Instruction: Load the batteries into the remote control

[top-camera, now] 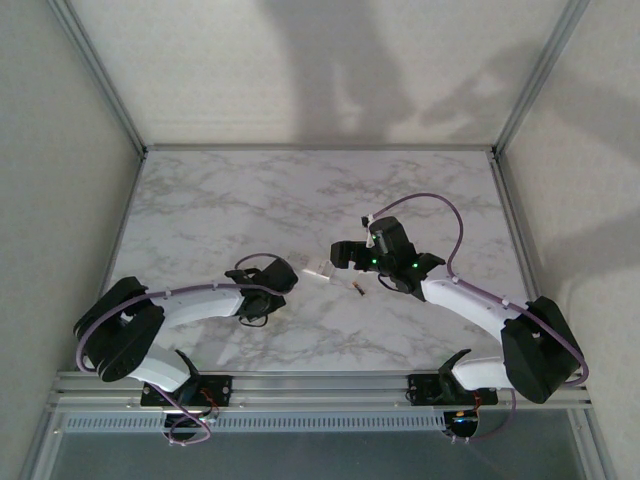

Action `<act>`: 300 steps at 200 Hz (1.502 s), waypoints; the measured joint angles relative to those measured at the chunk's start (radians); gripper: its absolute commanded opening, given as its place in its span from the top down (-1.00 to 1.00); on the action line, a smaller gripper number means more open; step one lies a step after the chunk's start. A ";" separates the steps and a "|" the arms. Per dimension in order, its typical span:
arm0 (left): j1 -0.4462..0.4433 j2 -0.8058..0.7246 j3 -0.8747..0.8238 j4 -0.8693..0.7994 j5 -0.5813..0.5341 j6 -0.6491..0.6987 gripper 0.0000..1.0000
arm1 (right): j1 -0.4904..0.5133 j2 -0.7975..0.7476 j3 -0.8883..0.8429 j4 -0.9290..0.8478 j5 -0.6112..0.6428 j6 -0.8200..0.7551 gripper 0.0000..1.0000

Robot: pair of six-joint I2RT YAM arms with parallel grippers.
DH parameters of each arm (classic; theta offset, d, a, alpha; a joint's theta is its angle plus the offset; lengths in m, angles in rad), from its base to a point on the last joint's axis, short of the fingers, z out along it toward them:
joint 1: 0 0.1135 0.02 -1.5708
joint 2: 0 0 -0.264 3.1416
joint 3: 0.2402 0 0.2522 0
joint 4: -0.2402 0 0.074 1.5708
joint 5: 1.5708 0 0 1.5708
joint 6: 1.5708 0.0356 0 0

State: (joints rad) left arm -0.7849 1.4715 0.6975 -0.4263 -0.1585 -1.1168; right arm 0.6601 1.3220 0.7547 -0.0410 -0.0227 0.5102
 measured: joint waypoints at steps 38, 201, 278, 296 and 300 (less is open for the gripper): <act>0.000 -0.025 0.034 0.064 -0.008 0.083 0.78 | -0.009 0.013 0.000 0.001 -0.017 0.003 -0.97; 0.000 0.040 0.123 0.489 0.079 0.646 0.74 | -0.026 0.138 -0.049 0.035 -0.189 0.202 -0.23; 0.001 0.211 0.188 0.536 0.167 0.775 0.73 | -0.043 0.056 -0.058 -0.043 -0.123 0.197 -0.49; 0.001 0.235 0.201 0.536 0.169 0.790 0.71 | -0.053 0.051 -0.058 -0.058 -0.112 0.190 -0.54; 0.001 0.241 0.205 0.536 0.171 0.794 0.71 | -0.054 0.050 -0.058 -0.060 -0.109 0.190 -0.56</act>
State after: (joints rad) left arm -0.7841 1.7130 0.9028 0.1097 0.0120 -0.3229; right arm 0.6060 1.3720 0.6971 -0.1013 -0.1314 0.6998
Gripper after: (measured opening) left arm 0.142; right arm 0.761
